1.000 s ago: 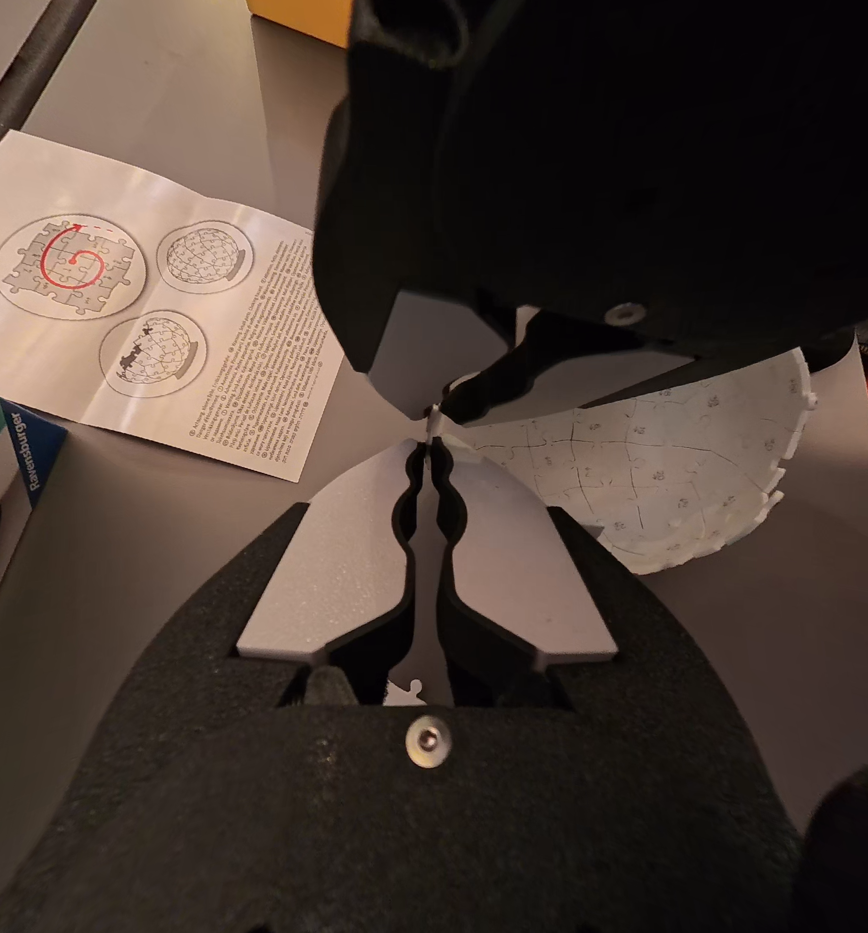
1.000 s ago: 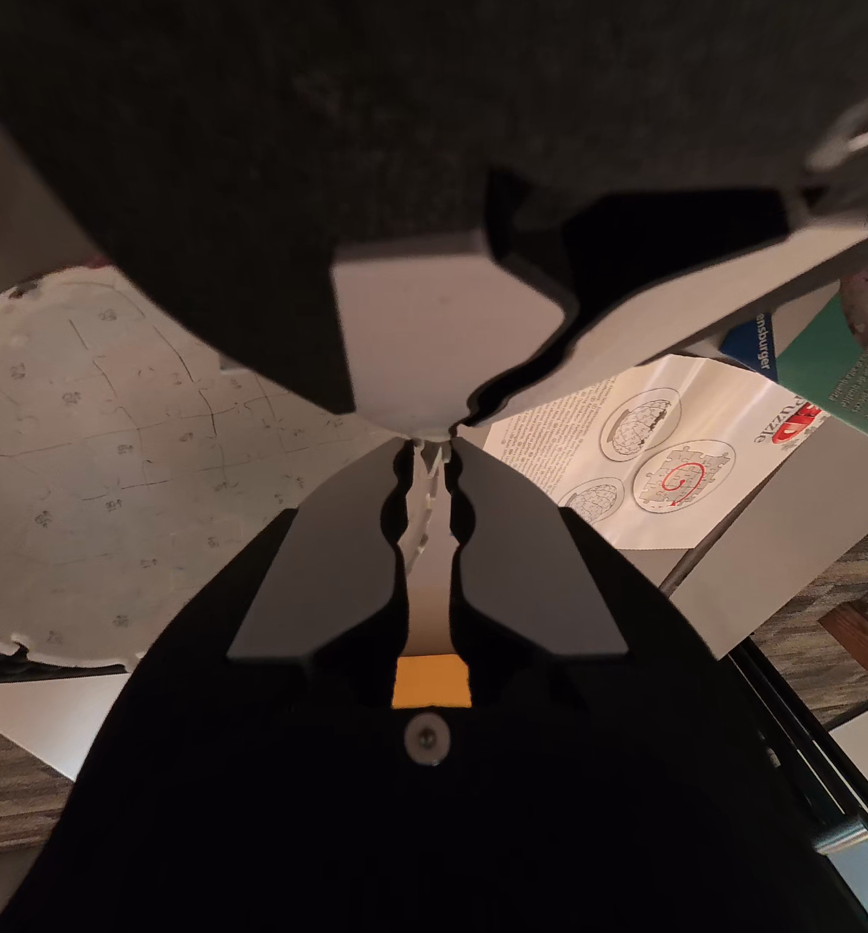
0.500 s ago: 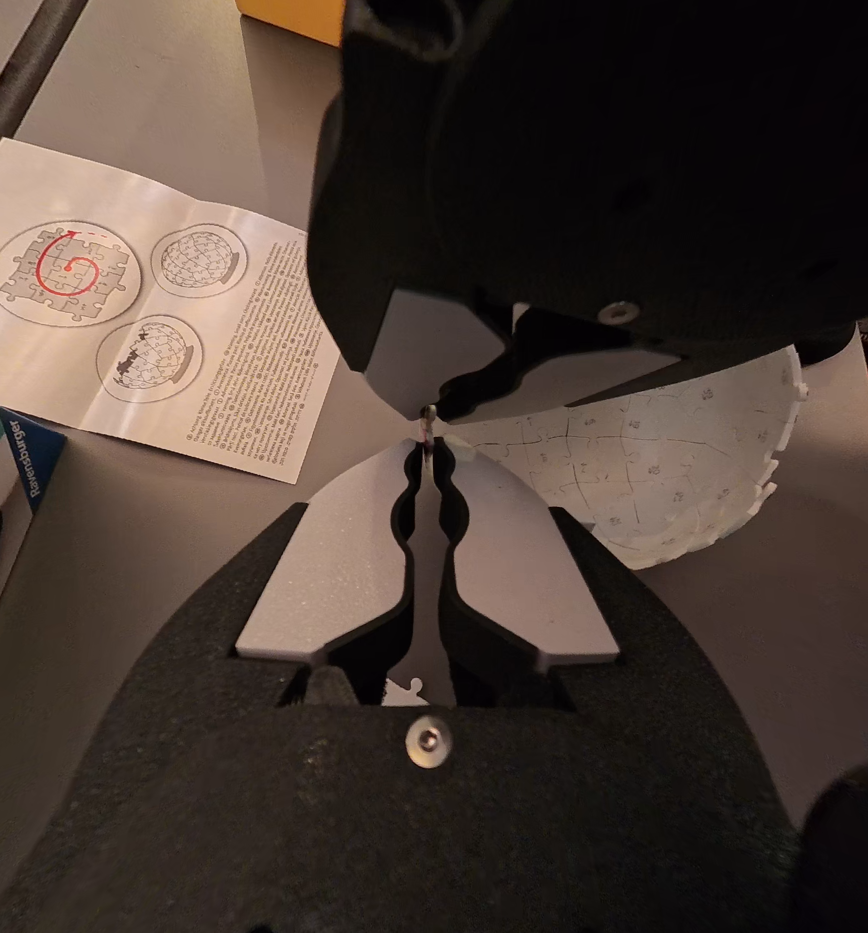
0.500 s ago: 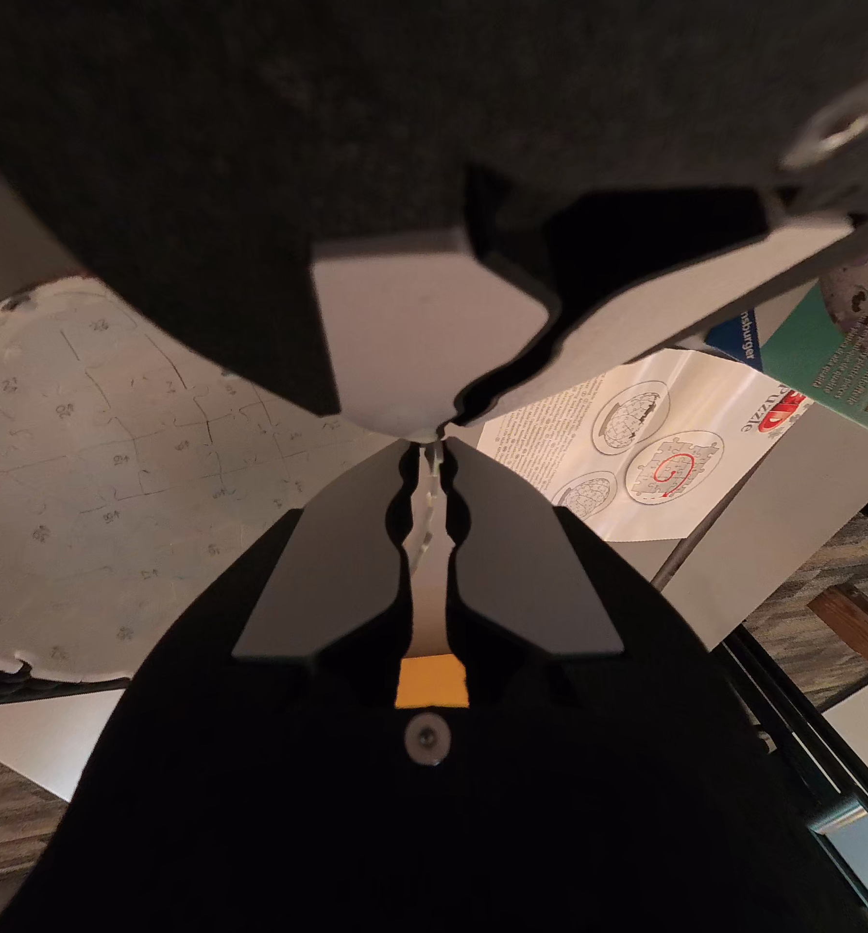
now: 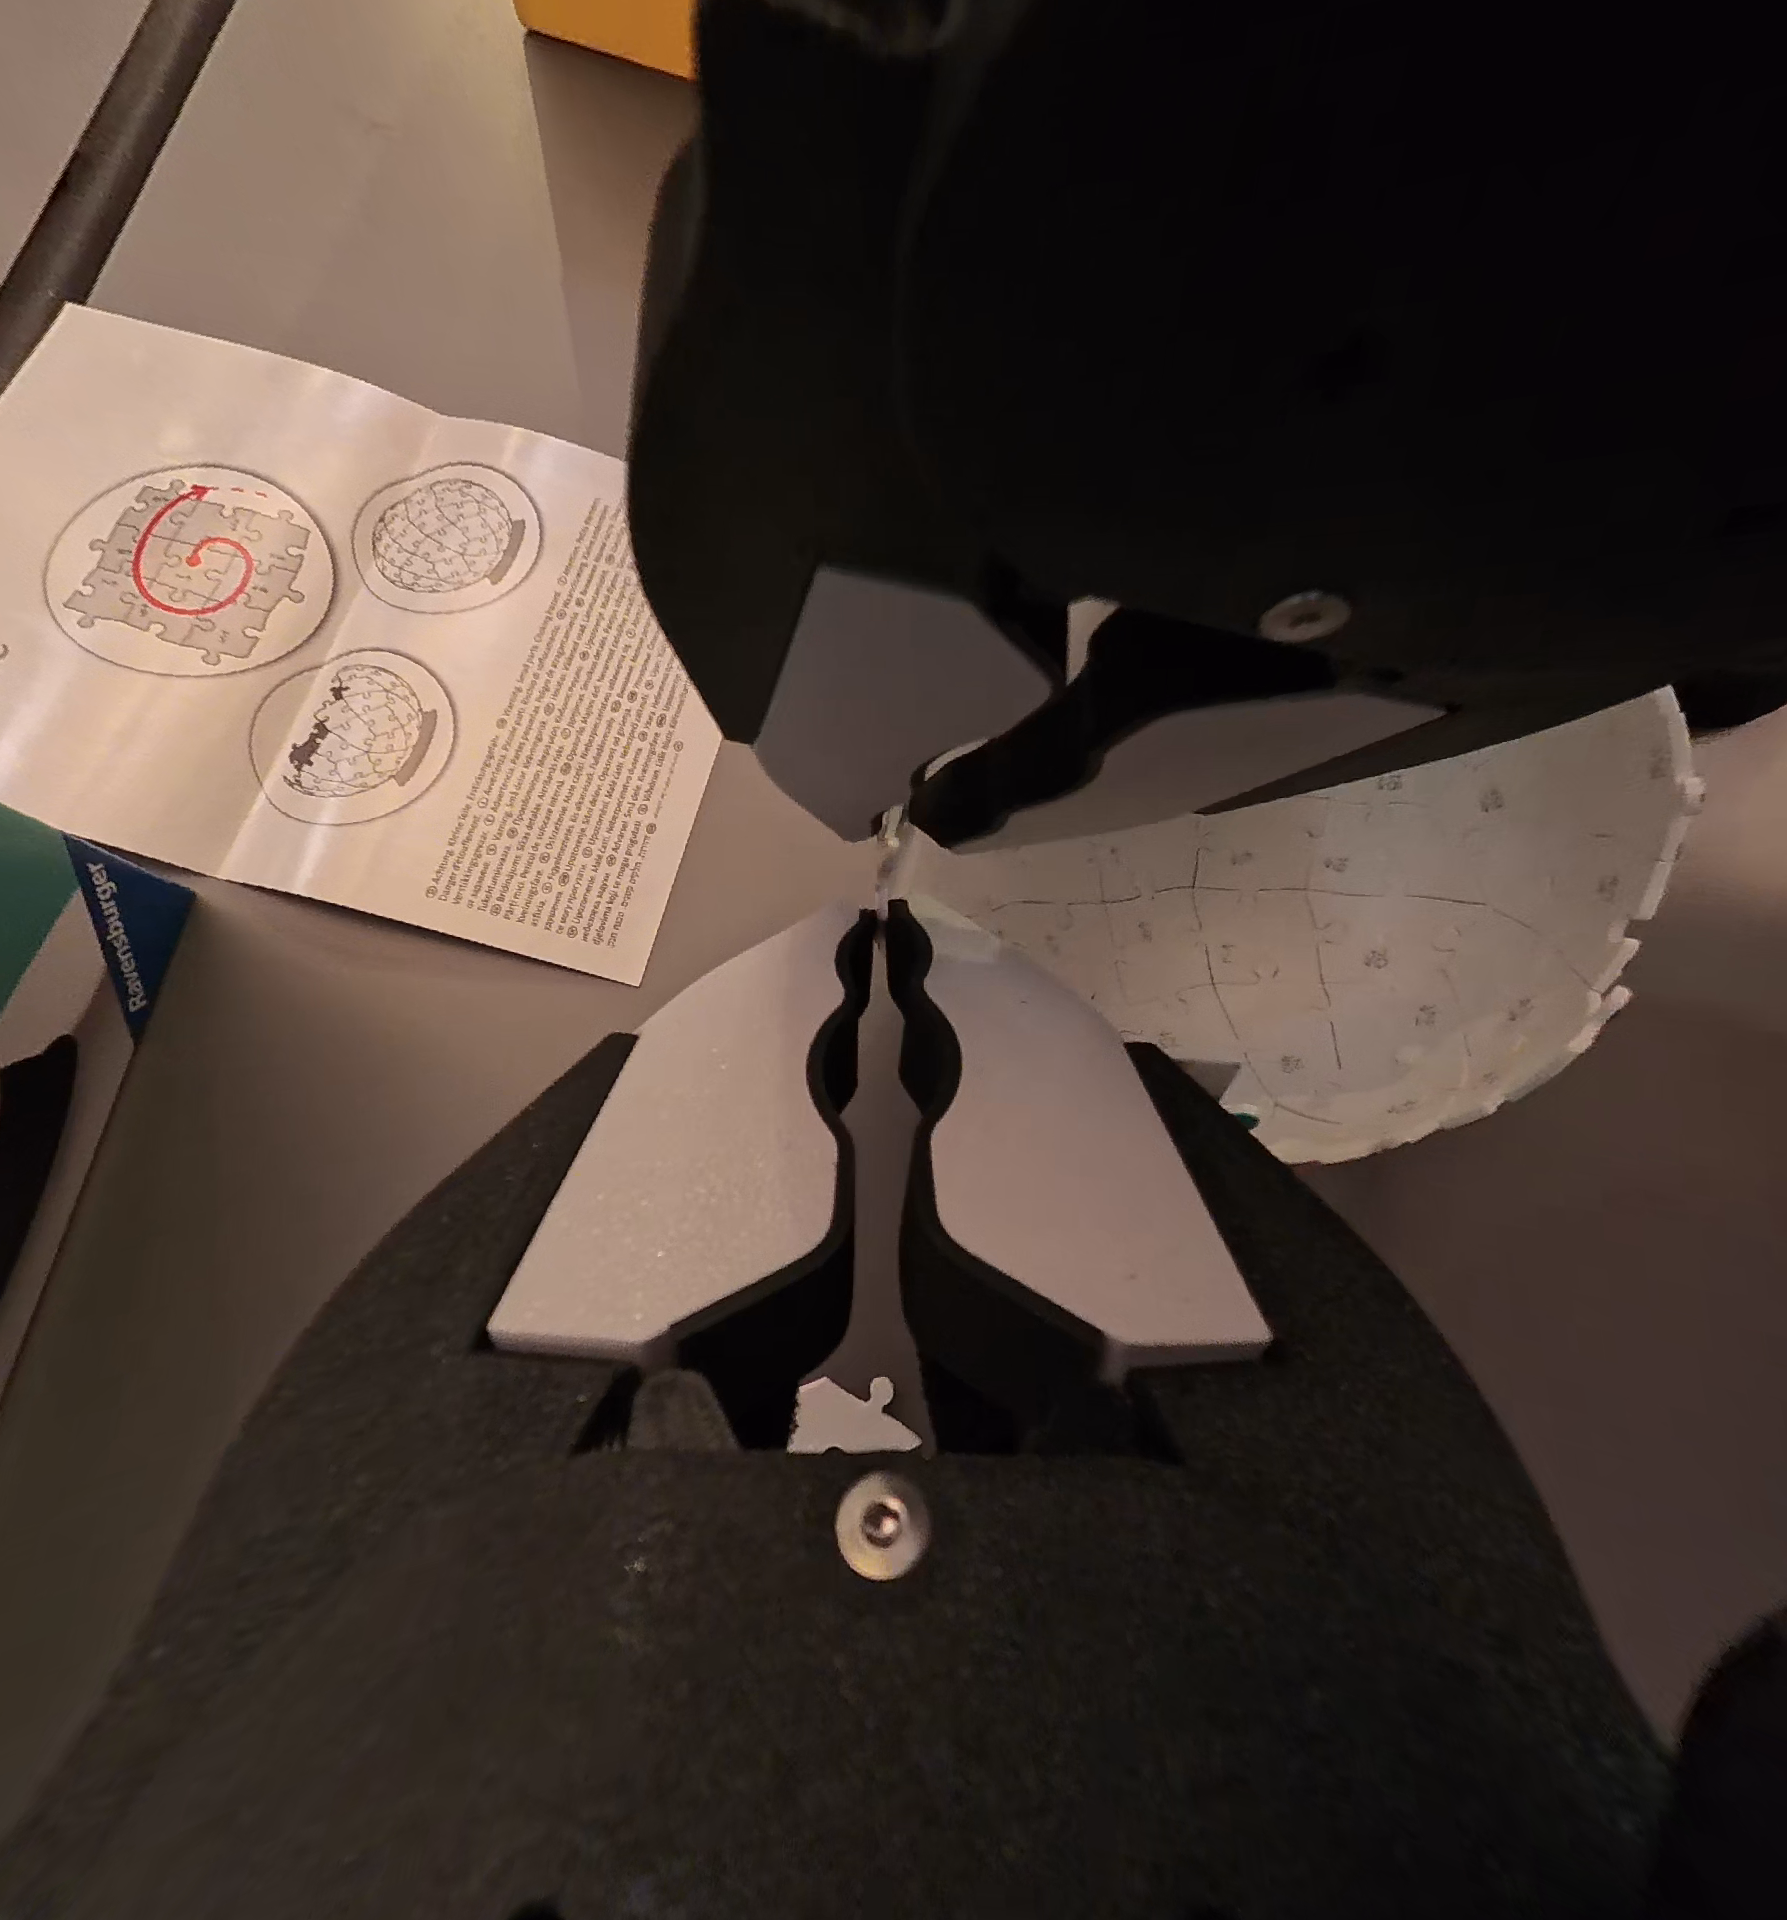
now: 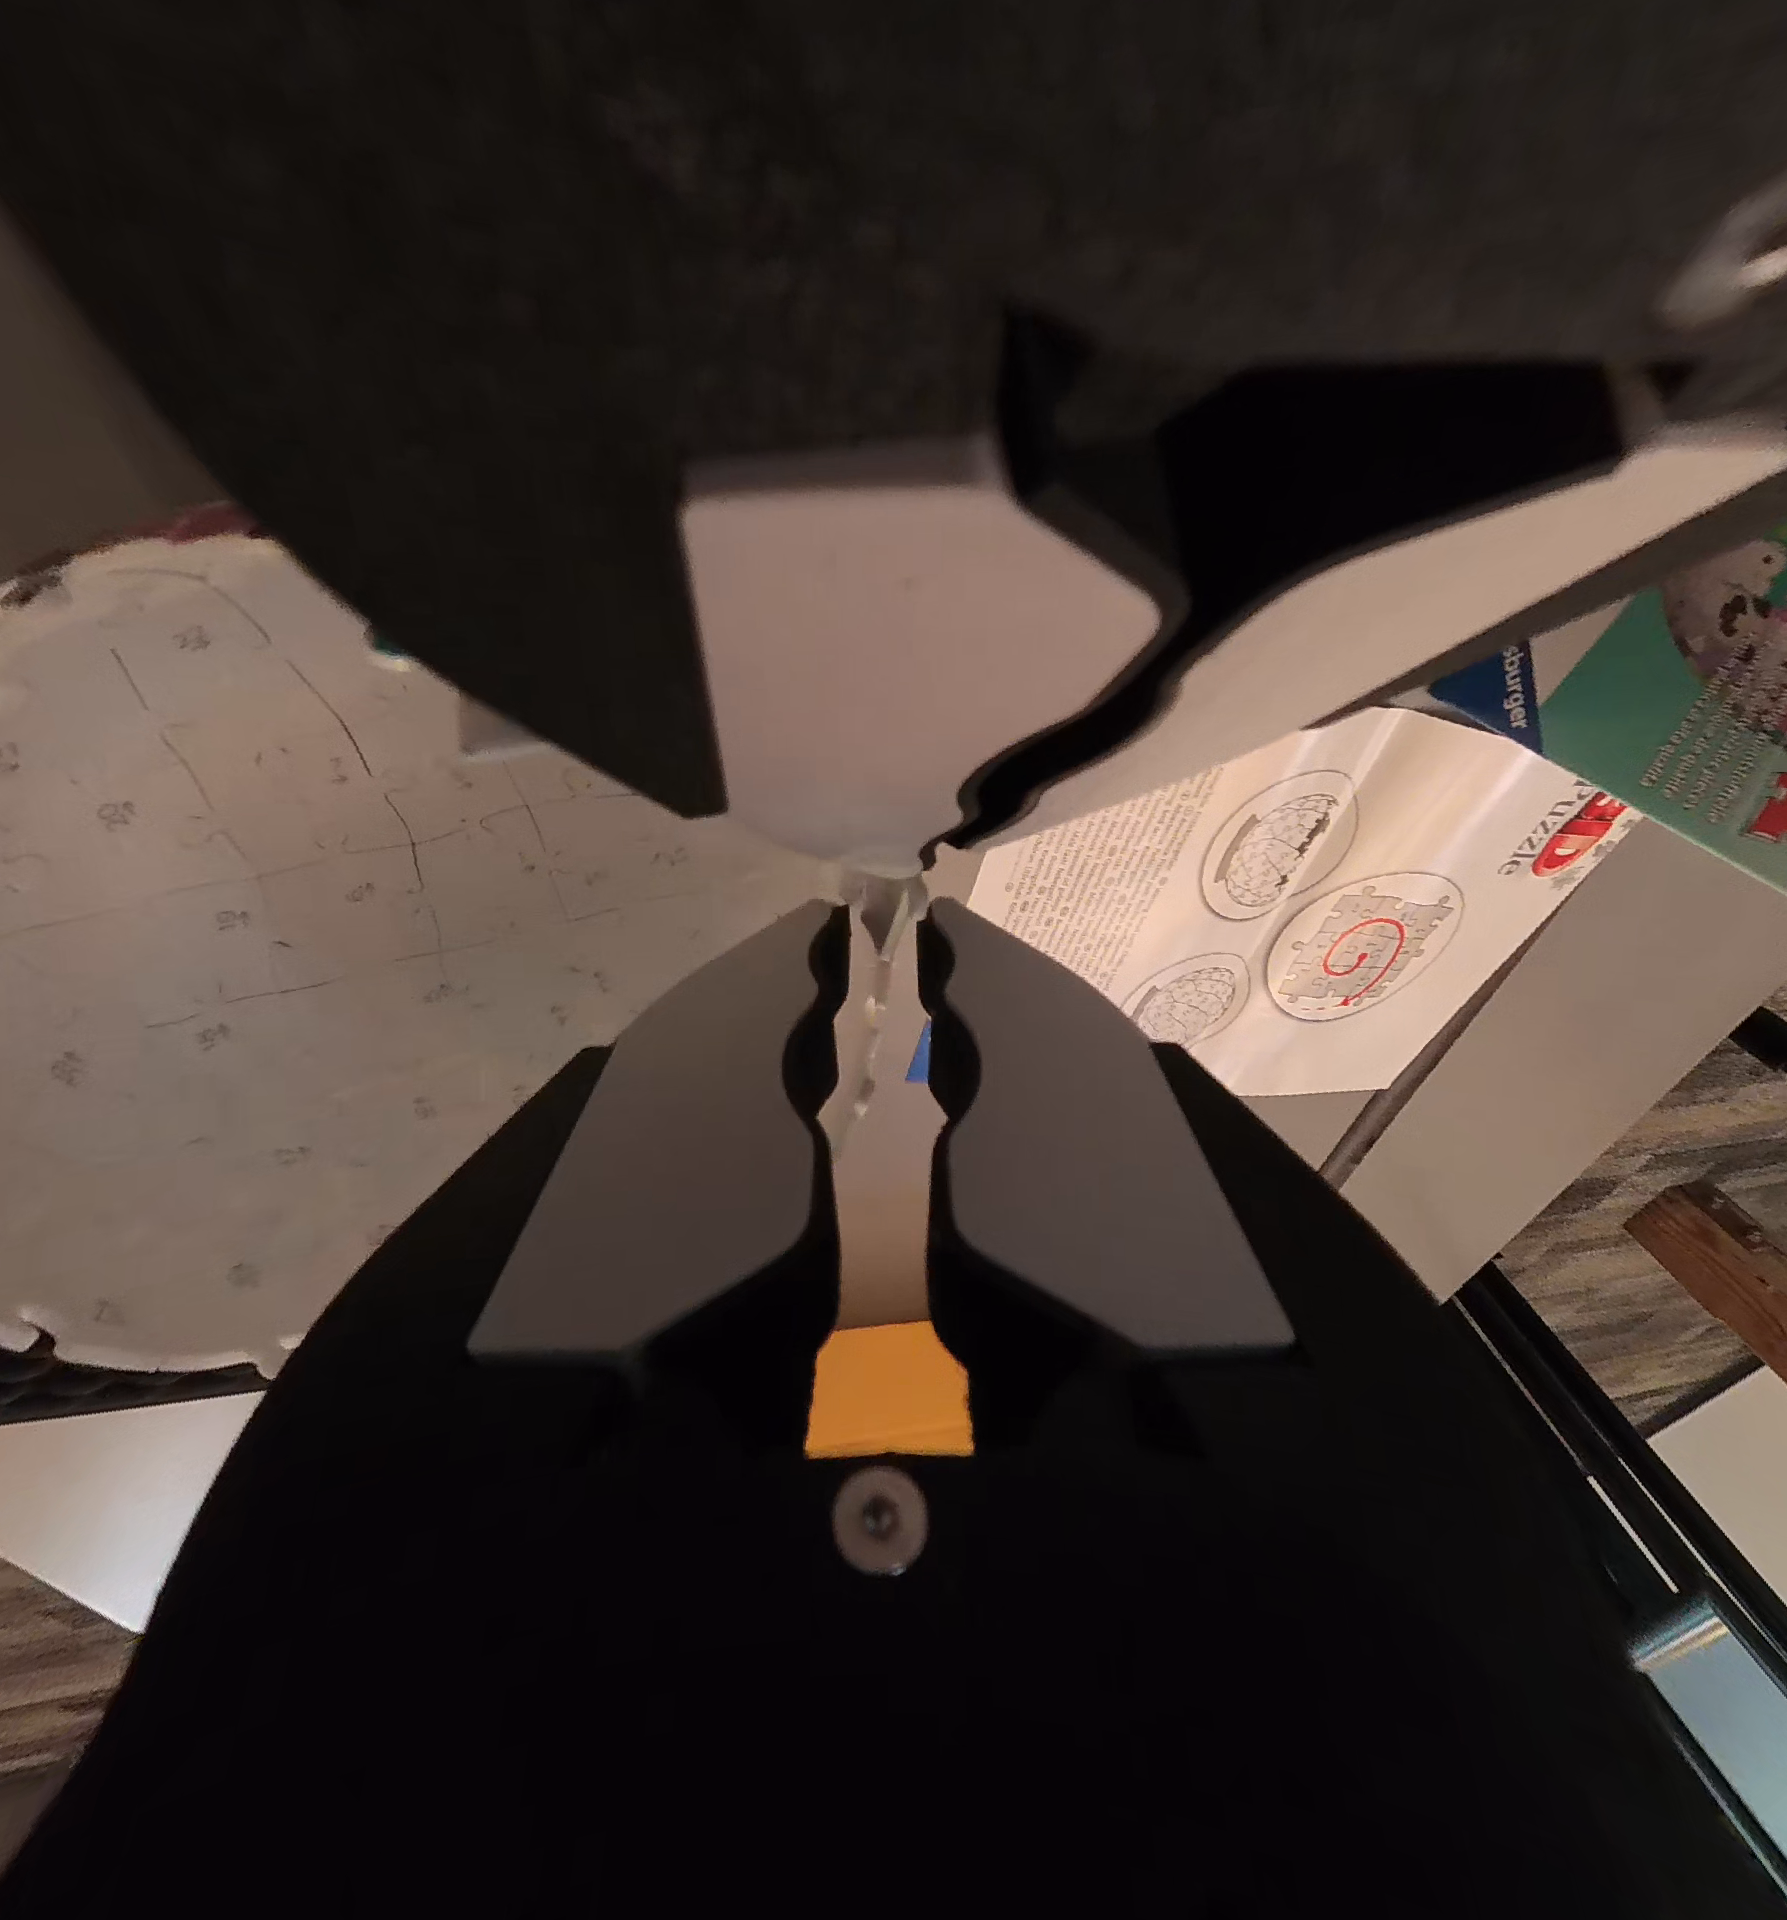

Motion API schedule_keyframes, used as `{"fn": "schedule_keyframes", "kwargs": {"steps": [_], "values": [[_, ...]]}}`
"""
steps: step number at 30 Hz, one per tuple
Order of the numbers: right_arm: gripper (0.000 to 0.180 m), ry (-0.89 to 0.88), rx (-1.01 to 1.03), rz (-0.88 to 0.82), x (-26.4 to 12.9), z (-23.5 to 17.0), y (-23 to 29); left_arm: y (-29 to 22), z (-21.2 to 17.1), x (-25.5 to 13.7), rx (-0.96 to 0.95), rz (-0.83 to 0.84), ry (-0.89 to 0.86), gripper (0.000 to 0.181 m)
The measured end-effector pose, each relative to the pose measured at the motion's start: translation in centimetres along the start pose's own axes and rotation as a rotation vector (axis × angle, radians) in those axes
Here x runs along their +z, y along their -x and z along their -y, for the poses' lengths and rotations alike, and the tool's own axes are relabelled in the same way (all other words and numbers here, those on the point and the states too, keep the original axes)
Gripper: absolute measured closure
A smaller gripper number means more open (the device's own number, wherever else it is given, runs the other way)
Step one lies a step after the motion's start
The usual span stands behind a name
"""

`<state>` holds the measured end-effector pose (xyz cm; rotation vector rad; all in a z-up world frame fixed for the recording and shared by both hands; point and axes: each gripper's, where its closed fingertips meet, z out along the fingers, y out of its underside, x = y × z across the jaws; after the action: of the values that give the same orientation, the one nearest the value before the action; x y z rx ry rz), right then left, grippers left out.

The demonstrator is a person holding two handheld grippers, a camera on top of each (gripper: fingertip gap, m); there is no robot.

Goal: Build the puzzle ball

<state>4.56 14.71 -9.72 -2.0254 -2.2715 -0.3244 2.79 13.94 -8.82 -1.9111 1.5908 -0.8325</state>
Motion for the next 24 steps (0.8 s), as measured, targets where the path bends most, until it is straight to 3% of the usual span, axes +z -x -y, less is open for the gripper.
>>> {"fn": "schedule_keyframes", "kwargs": {"steps": [24], "values": [[0.164, -0.033, -0.048, -0.02, 0.06, 0.65, -0.09, 0.0, -0.03, 0.31, 0.019, 0.018, 0.008, 0.179]]}}
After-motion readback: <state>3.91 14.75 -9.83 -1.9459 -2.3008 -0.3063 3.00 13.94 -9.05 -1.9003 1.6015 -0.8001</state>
